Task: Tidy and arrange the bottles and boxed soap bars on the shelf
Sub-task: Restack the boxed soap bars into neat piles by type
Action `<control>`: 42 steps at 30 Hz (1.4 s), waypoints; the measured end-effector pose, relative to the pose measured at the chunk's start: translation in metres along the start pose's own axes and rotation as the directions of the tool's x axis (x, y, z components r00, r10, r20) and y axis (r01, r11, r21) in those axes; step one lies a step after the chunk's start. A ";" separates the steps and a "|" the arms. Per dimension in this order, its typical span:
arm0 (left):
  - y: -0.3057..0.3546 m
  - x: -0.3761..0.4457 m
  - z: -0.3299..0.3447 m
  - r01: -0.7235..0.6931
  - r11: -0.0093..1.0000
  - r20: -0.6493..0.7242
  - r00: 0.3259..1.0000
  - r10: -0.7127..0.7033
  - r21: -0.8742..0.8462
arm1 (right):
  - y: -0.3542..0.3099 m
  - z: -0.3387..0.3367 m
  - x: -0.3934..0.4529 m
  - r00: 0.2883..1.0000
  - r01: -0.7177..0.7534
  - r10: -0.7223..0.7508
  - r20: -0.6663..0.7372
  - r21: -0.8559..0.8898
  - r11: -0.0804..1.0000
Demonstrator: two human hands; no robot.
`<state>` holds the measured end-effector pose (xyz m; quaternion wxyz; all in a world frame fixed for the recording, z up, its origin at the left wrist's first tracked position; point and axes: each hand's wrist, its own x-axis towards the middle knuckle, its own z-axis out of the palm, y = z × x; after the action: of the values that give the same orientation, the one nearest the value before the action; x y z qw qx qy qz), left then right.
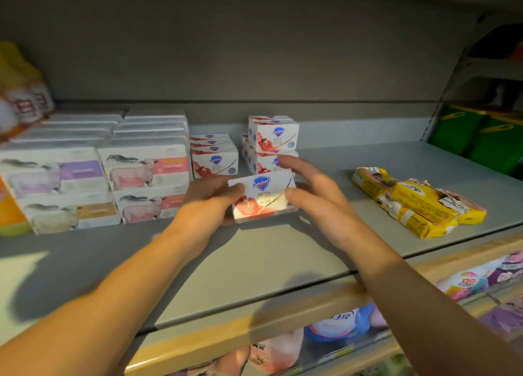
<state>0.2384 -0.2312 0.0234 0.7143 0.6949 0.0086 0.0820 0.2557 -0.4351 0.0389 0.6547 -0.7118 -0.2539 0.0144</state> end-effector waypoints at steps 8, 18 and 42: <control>0.005 0.008 -0.004 0.128 0.951 -0.083 0.984 -0.157 -0.282 | 0.025 0.014 0.012 0.986 -0.133 0.150 -0.076 0.193 0.972; 0.008 0.001 0.000 0.099 0.980 0.005 0.995 -0.100 -0.170 | 0.026 0.014 0.020 0.914 -0.307 0.326 -0.239 0.117 0.945; 0.004 0.003 -0.005 -0.370 0.905 0.038 0.928 0.370 0.209 | 0.033 0.020 0.008 0.921 0.165 -0.295 -0.256 -0.430 0.888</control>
<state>0.2404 -0.2262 0.0272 0.6075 0.7560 -0.1136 0.2155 0.2669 -0.4140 0.0079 0.5243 -0.7878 -0.2274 -0.2299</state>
